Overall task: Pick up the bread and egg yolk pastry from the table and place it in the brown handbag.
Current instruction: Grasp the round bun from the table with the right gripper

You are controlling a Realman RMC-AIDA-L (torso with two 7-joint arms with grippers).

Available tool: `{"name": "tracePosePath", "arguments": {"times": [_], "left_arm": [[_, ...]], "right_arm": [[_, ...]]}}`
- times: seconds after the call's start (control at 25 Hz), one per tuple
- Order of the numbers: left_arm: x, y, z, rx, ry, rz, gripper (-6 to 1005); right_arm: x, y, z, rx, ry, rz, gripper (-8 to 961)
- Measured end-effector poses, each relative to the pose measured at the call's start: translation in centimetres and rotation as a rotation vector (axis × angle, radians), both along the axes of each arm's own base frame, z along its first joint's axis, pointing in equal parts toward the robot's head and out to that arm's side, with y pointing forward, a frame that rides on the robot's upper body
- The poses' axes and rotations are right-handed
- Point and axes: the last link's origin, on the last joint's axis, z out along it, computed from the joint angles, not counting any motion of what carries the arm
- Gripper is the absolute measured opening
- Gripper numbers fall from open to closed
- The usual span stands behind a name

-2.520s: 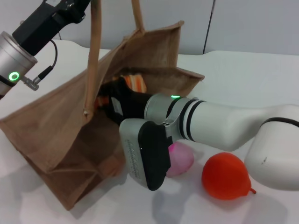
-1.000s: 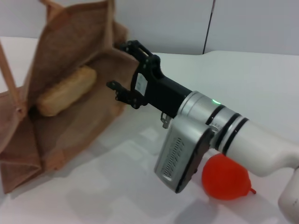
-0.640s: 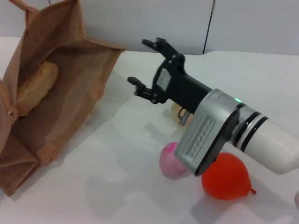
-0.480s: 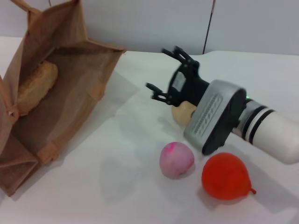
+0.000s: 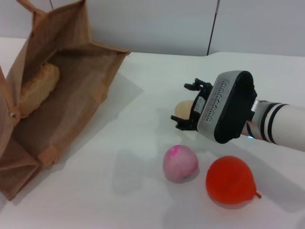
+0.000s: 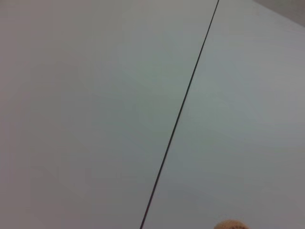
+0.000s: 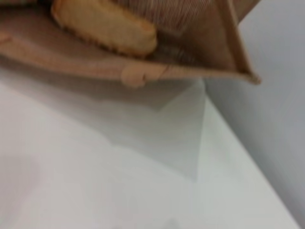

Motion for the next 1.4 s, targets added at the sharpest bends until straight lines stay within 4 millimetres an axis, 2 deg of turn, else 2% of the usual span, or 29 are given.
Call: {"name": "tracePosePath", "arguments": {"times": [0.44,0.84,1.08,1.4], "left_arm": [[0.3,0.6,-0.4,-0.027,0.005,-0.001,119],[0.3,0.7,-0.4,-0.03,0.003,0.001,119],[0.3,0.7,-0.4,-0.03,0.003,0.0,119],[0.4,0.7,-0.5,-0.031,0.004,-0.001,119]], "right_arm": [[1.0,2.0,0.4,0.006,-0.065,-0.116,830],[1.2,1.9,-0.5,-0.037,-0.122,-0.152,812],[1.0,1.8,-0.6,-0.039,-0.12,-0.152,645],[0.9,2.1,-0.3,-0.03,-0.11,-0.158,606]]}}
